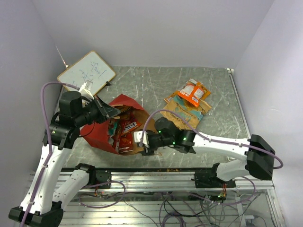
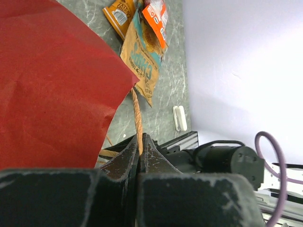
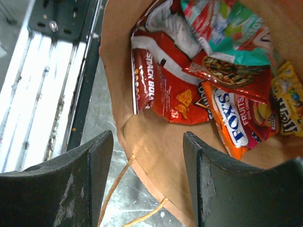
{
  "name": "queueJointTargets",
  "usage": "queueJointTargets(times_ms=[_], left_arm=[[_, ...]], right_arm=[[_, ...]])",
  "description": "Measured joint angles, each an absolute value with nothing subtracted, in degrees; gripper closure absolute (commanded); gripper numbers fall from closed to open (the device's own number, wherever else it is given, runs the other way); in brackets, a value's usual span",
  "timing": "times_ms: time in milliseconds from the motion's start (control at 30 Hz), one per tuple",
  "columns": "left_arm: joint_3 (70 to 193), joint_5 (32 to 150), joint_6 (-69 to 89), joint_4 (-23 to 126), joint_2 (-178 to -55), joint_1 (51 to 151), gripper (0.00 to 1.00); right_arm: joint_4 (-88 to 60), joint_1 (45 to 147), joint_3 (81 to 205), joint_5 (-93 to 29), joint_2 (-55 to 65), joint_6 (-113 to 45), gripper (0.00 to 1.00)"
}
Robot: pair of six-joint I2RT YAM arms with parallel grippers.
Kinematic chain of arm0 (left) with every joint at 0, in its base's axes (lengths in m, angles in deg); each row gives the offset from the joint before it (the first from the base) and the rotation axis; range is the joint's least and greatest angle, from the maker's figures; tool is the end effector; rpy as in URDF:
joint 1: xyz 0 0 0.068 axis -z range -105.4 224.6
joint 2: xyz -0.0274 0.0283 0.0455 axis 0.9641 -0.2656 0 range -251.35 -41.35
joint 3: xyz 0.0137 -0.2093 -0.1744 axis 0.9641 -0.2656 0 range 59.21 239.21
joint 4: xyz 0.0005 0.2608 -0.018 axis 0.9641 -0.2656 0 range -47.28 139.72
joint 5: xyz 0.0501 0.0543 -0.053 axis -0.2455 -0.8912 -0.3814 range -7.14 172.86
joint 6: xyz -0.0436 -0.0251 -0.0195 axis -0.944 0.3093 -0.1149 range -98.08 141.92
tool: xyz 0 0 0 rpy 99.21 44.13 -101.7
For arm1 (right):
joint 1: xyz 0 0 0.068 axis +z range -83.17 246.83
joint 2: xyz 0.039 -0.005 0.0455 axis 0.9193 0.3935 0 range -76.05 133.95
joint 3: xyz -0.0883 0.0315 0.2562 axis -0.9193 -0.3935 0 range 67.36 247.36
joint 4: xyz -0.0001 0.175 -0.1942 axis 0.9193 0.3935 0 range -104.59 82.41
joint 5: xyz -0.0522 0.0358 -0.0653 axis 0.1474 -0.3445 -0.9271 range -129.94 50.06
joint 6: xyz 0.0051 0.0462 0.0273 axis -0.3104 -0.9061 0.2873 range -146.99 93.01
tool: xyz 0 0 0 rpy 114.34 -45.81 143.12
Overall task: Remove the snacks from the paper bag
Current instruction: Take out the snack from the paper bag.
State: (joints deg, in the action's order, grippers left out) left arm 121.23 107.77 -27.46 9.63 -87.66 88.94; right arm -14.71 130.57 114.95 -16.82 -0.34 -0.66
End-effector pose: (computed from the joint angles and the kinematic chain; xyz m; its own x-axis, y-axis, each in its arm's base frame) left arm 0.1456 -0.0526 0.3845 -0.7130 -0.5283 -0.4610 0.0847 0.5877 -0.8046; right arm 0.1172 0.2693 0.2567 0.2477 -0.4199 -0.8731 -0.9688 -0.1007 -0.2264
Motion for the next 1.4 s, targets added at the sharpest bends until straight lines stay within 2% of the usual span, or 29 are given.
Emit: queueJointTargets(times_ms=[500, 733, 1133, 1400], left_arm=[[120.53, 107.81, -28.97, 9.5, -86.89, 88.94, 0.93], [119.91, 108.31, -29.74, 9.72, -86.93, 88.94, 0.93], [117.64, 110.11, -31.31, 10.72, -87.57, 88.94, 0.93], [118.08, 110.06, -31.73, 10.48, -87.15, 88.94, 0.93]], right_arm=[[-16.94, 133.22, 115.91, -21.52, 9.8, 11.32, 0.41], [-18.23, 133.9, 117.03, -21.28, 12.09, 13.02, 0.38], [-27.21, 138.84, 119.26, -22.37, 18.65, 11.91, 0.4], [-35.19, 139.34, 121.92, -26.31, 24.09, 7.06, 0.52]])
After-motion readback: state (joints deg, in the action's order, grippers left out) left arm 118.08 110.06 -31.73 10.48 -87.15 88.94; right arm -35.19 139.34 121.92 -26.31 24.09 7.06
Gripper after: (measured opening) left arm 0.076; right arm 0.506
